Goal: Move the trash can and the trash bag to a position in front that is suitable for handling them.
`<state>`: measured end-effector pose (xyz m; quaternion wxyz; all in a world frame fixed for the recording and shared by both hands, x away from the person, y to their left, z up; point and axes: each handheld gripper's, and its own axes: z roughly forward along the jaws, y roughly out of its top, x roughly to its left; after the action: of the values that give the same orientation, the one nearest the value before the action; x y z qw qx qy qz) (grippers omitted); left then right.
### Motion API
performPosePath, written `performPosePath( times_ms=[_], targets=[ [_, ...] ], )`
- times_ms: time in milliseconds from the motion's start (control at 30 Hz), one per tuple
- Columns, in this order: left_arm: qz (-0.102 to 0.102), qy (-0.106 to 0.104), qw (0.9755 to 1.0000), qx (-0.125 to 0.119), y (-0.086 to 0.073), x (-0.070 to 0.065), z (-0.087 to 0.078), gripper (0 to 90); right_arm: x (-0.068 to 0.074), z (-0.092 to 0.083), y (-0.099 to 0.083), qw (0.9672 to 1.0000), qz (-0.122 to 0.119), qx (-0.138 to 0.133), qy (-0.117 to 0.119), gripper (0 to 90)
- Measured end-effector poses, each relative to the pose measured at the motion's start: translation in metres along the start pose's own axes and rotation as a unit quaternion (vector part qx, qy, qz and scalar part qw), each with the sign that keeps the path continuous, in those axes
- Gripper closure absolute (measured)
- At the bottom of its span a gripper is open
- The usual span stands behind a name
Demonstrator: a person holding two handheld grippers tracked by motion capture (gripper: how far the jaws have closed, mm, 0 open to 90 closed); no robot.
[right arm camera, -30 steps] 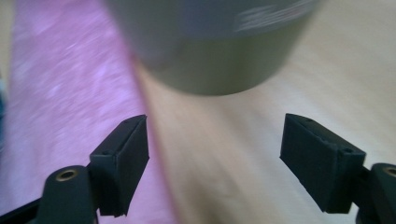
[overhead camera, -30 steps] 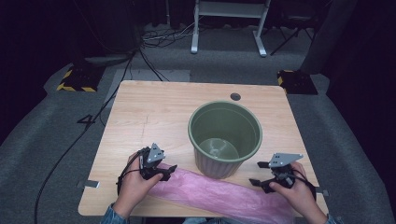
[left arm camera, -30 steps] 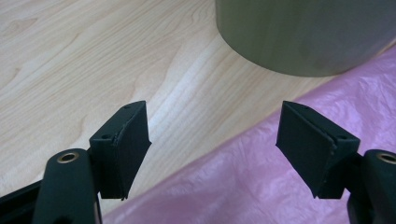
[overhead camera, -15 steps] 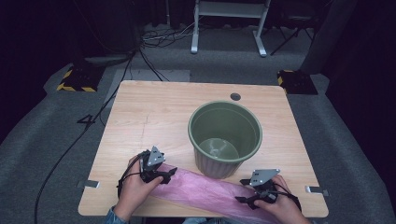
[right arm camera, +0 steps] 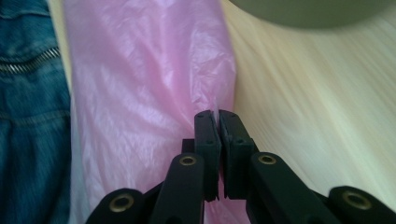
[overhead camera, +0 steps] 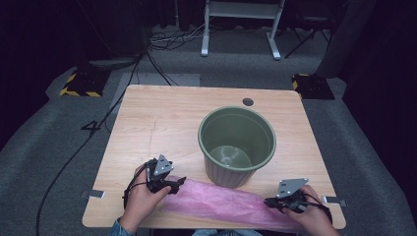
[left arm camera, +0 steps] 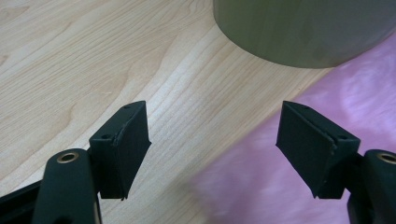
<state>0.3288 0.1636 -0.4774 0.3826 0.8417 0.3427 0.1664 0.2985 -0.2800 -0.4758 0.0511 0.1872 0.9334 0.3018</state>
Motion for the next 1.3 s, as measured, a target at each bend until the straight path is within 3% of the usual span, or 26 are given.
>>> performPosePath(
  times_ms=[167, 367, 400, 500, 533, 567, 600, 633, 667, 700, 733, 767, 900, 1133, 1267, 1300],
  targets=[
    [0.001, -0.009, 1.0, 0.003, 0.002, -0.005, 0.005, 25.4, -0.024, -0.03, -0.027, 0.9987, 0.035, 0.006, -0.036, 89.5],
    [0.002, -0.011, 0.9999, 0.001, 0.002, -0.005, 0.007, 25.4, -0.04, -0.045, -0.046, 0.9964, 0.067, 0.001, -0.053, 87.9],
    [0.001, -0.011, 0.9999, 0.001, 0.002, -0.005, 0.007, 25.4, -0.041, -0.045, -0.047, 0.9961, 0.069, -0.005, -0.054, 82.7],
    [0.002, -0.01, 0.9999, 0.001, 0.002, -0.005, 0.007, 25.4, -0.039, -0.048, -0.047, 0.994, 0.079, -0.029, -0.07, 55.9],
    [0.002, -0.01, 0.9999, 0.001, 0.002, -0.006, 0.007, 25.4, -0.039, -0.048, -0.047, 0.994, 0.079, -0.029, -0.07, 55.9],
    [0.003, -0.011, 0.9999, 0.001, 0.002, -0.006, 0.007, 25.4, -0.036, -0.05, -0.045, 0.9928, 0.083, -0.044, -0.073, 39.9],
    [0.002, -0.01, 0.9999, 0.001, 0.002, -0.006, 0.006, 25.4, -0.036, -0.05, -0.045, 0.9928, 0.083, -0.044, -0.073, 39.9],
    [0.003, -0.012, 0.9999, 0.001, 0.002, -0.006, 0.006, 25.4, -0.031, -0.05, -0.042, 0.9931, 0.077, -0.053, -0.071, 28.8],
    [0.003, -0.012, 0.9999, 0.001, 0.002, -0.006, 0.006, 25.4, -0.031, -0.05, -0.042, 0.9931, 0.077, -0.053, -0.071, 28.8],
    [0.004, -0.011, 0.9999, 0.002, 0.002, -0.007, 0.007, 25.4, -0.024, -0.047, -0.039, 0.9947, 0.065, -0.053, -0.059, 22.1],
    [0.005, -0.012, 0.9999, 0.002, 0.002, -0.007, 0.007, 25.4, -0.024, -0.047, -0.039, 0.9947, 0.065, -0.053, -0.059, 22.1],
    [0.003, -0.014, 0.9999, 0.002, 0.002, -0.008, 0.008, 25.4, -0.016, -0.04, -0.037, 0.9968, 0.055, -0.044, -0.037, 19.0],
    [0.007, -0.017, 0.9998, 0.003, 0.002, -0.01, 0.008, 25.2, -0.007, -0.025, -0.038, 0.9982, 0.047, -0.029, -0.024, 16.8],
    [0.006, -0.019, 0.9998, 0.004, 0.001, -0.011, 0.009, 25.0, 0.0, -0.01, -0.039, 0.998, 0.042, -0.011, -0.045, 13.3],
    [0.007, -0.02, 0.9998, 0.005, 0.0, -0.01, 0.01, 25.0, 0.004, -0.007, -0.038, 0.9982, 0.037, -0.017, -0.044, 12.1],
    [0.006, -0.02, 0.9998, 0.005, 0.0, -0.011, 0.01, 25.0, 0.007, -0.008, -0.037, 0.9986, 0.032, -0.015, -0.039, 18.8]
  ],
)
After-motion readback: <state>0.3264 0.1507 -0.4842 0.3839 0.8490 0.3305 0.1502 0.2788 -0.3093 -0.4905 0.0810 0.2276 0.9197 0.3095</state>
